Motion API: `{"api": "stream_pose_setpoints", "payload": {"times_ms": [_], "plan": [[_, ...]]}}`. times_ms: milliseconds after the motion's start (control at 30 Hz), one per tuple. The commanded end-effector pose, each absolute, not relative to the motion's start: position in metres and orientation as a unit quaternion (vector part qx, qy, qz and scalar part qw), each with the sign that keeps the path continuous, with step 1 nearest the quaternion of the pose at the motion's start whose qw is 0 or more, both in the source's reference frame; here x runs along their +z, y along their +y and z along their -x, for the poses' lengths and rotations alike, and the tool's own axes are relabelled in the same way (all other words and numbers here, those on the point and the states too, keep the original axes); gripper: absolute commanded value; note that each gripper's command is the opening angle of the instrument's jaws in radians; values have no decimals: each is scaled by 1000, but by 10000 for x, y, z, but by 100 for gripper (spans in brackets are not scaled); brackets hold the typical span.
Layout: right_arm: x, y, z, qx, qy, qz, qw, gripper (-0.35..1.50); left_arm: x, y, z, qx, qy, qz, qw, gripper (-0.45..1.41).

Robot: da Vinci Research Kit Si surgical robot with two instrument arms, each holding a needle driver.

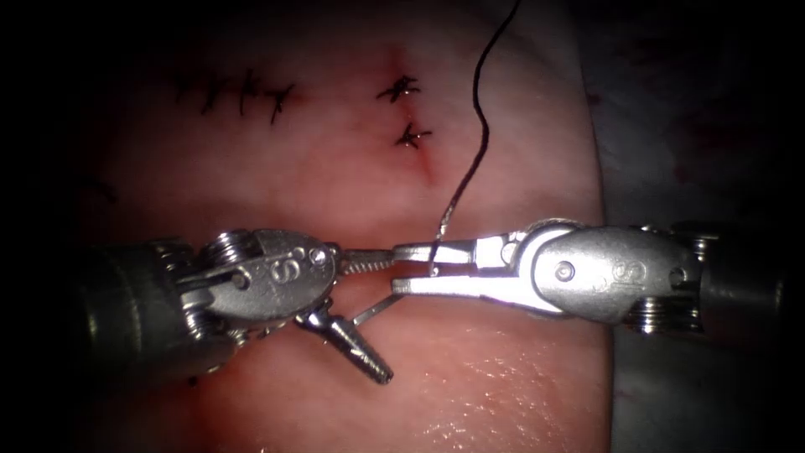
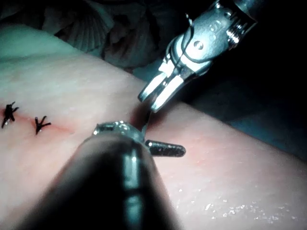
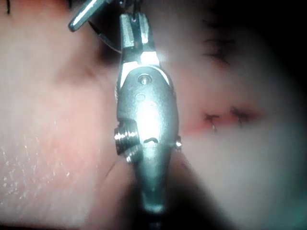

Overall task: Wound Closure
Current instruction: Pass the needle back to the left to adjust grip.

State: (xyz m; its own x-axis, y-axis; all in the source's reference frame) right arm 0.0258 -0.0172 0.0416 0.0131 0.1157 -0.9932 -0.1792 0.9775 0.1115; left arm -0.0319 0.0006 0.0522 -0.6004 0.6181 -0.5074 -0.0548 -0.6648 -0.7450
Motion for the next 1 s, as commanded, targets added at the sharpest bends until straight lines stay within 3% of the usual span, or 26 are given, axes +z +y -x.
{"api": "stream_pose_setpoints", "payload": {"times_ms": [33,267,367,433,667,700,767,833,1000], "plan": [[419,-168,-266,100,696,26,710,-35,529,8,325,822,-361,391,202,81],[416,-169,-268,89,699,27,709,-35,541,12,331,823,-383,367,203,57],[414,-170,-269,89,700,26,708,-35,547,16,331,814,-400,357,224,2],[413,-170,-269,89,700,26,708,-35,551,18,331,801,-420,347,248,-45],[412,-172,-269,119,705,4,700,-35,553,20,326,754,-466,317,339,-45],[412,-173,-269,142,706,-9,694,-16,551,20,324,743,-468,321,356,-45],[412,-175,-270,180,705,-17,686,51,549,20,322,725,-472,330,378,-45],[412,-176,-271,212,703,-17,678,91,546,19,319,718,-464,340,391,-45],[409,-179,-276,293,696,13,655,94,540,18,311,694,-435,383,426,-45]]}}
